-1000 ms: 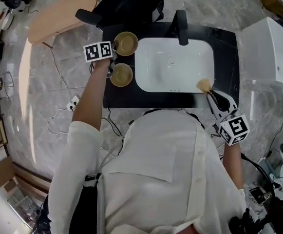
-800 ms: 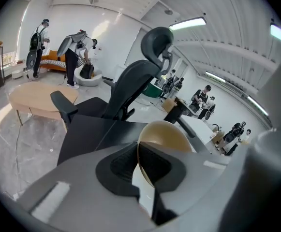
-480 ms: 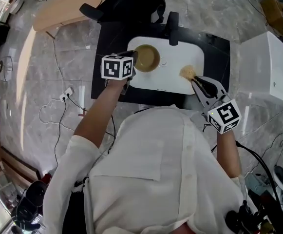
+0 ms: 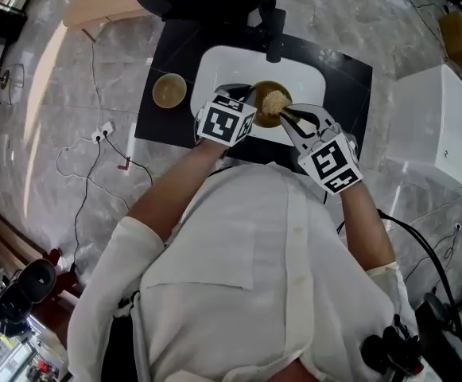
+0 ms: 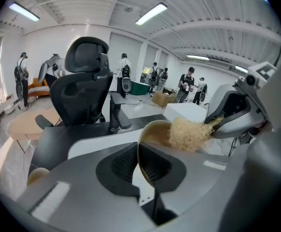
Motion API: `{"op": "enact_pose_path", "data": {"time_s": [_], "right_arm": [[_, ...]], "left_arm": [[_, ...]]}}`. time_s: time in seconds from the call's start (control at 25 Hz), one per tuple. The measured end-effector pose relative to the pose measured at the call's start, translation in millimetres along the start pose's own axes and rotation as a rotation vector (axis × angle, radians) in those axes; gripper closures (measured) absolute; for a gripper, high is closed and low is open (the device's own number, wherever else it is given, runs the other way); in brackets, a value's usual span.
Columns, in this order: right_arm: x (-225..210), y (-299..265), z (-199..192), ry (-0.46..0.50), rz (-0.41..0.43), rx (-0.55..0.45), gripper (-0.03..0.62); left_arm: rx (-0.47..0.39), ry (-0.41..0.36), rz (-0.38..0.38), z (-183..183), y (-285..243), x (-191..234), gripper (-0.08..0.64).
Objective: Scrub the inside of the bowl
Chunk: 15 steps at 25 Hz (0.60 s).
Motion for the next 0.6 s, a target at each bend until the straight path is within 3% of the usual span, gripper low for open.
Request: {"op": "enact_pose_path", "data": {"time_s": [0.12,0.32,0.6], "right_arm": [[0.8,-9.5,-5.9,0.113,0.015,0.083,0.555],[-3.6,-18.6,-15.5,0.231,0.016,0.183,0.555],[-2.0,-16.9,-44.3,0.184,0.033,0.305,0.555]], "left_arm": [[0.019,-0.082,0.014,-1.7,-6.0,-18.9,0.543],[0.051,-0.139,0.032,-4.6,-11.7,-39.2,0.543],[-0.008,-0.145,0.076,4.0,-13.6,-50.0,0.541]]}}
Point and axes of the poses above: the fingertips, and each gripper's own axes: y backward along the fingers, x to its left, z out of its top, the point moved 8 cm from there along y, backward along the fingers, and after that the axes turned 1 degree about y, right-handed, at the moved point
